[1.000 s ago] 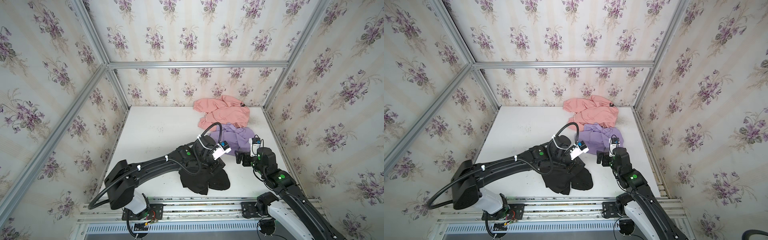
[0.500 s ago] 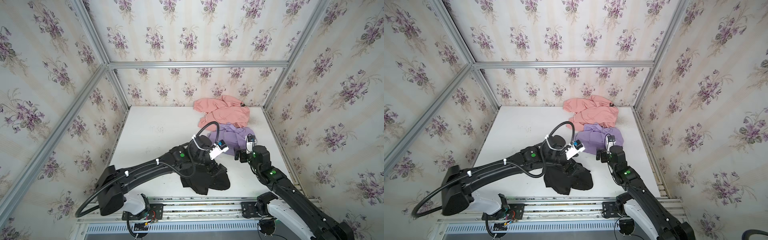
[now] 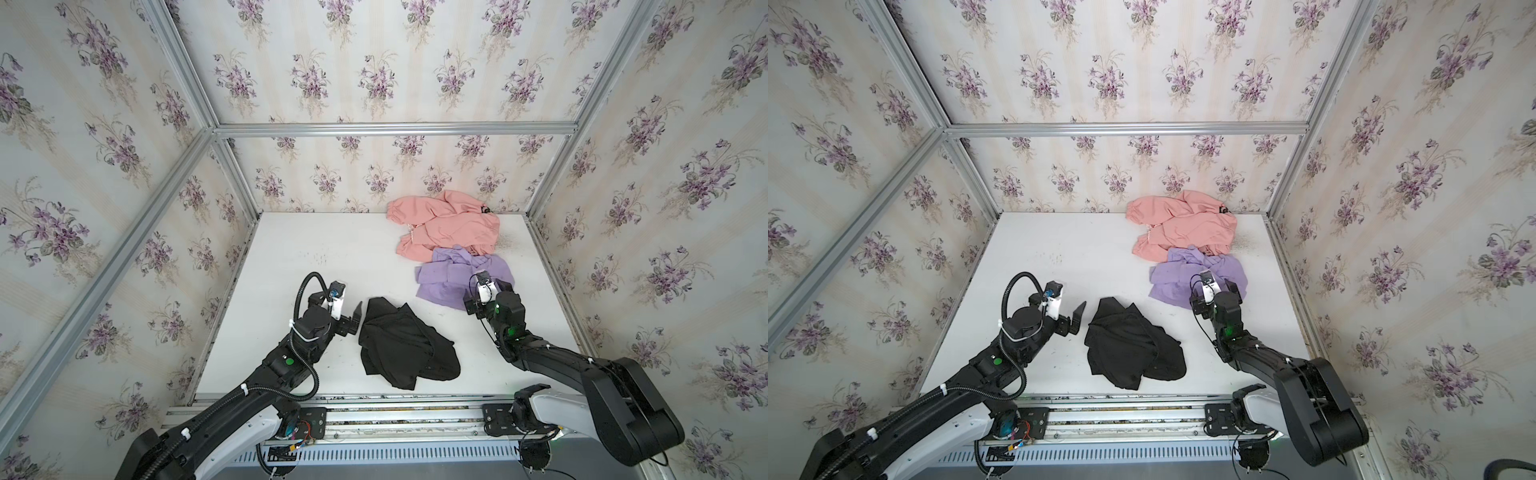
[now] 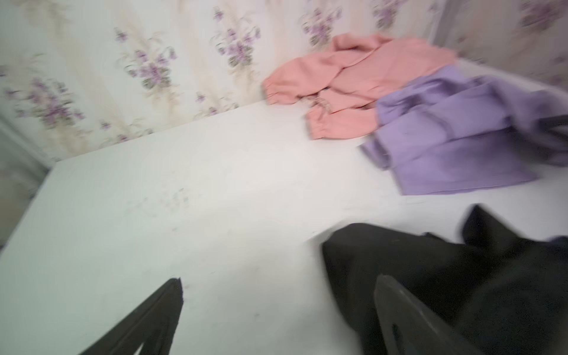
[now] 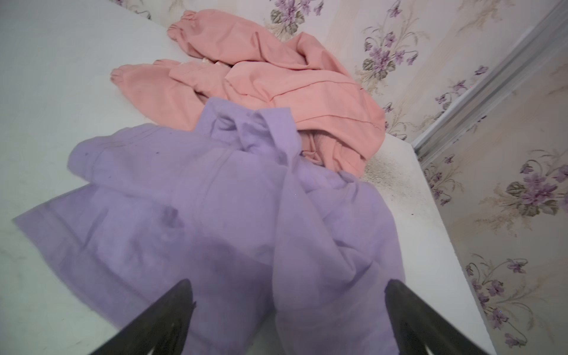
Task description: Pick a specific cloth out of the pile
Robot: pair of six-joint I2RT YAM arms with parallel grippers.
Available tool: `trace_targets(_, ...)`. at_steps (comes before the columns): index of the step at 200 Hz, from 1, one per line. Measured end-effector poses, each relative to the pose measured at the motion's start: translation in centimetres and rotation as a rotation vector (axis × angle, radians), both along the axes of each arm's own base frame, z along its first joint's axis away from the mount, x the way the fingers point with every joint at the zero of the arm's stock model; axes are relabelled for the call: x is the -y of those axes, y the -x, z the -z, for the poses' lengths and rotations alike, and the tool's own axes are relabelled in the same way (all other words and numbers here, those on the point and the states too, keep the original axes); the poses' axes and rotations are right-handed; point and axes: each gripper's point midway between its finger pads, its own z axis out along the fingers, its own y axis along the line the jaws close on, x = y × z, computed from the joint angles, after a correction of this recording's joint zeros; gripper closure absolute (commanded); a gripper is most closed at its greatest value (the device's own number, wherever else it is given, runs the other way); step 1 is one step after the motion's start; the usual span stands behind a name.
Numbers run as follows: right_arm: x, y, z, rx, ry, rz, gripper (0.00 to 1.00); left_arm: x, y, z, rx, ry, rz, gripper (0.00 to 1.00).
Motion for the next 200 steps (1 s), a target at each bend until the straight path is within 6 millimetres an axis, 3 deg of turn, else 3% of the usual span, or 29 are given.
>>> trace_targets(11, 0.6, -0.5, -1.0, 0.046, -0.015, 0.008, 0.01, -2.3, -1.3, 0.2, -0.006, -0.025, -0.091, 0.00)
trace_targets(36, 1.6, -0.7, -2.8, 0.122, -0.051, 0.022, 0.04, -5.6, -4.1, 0.6, -0.023, -0.034, -0.207, 0.00)
trace_targets(64, 1.7, 0.3, -3.2, 0.146, -0.084, 0.017, 0.04, -6.5, -6.0, 2.4, -0.054, -0.037, -0.225, 0.00)
trace_targets(100, 3.7, 0.5, 1.3, 0.061, -0.150, 0.108, 0.02, -7.2, -7.0, 3.2, -0.006, -0.031, -0.188, 0.00)
trace_targets(124, 5.2, 0.1, 3.5, 0.046, -0.210, 0.166, 0.00, -10.3, -6.3, 4.2, 0.023, 0.025, -0.254, 0.00)
trace_targets(137, 4.9, -0.2, 4.6, 0.021, -0.223, 0.157, 0.00, -10.7, -6.8, 4.2, 0.042, 0.053, -0.253, 0.00)
trace_targets(168, 4.3, -2.9, 1.2, 0.110, -0.252, 0.118, 0.00, -11.0, -7.8, 4.2, 0.050, 0.107, -0.238, 0.00)
trace_targets(200, 3.7, -5.3, 0.0, 0.091, -0.250, 0.129, 0.00, -10.6, -8.1, 3.4, 0.076, 0.140, -0.207, 0.00)
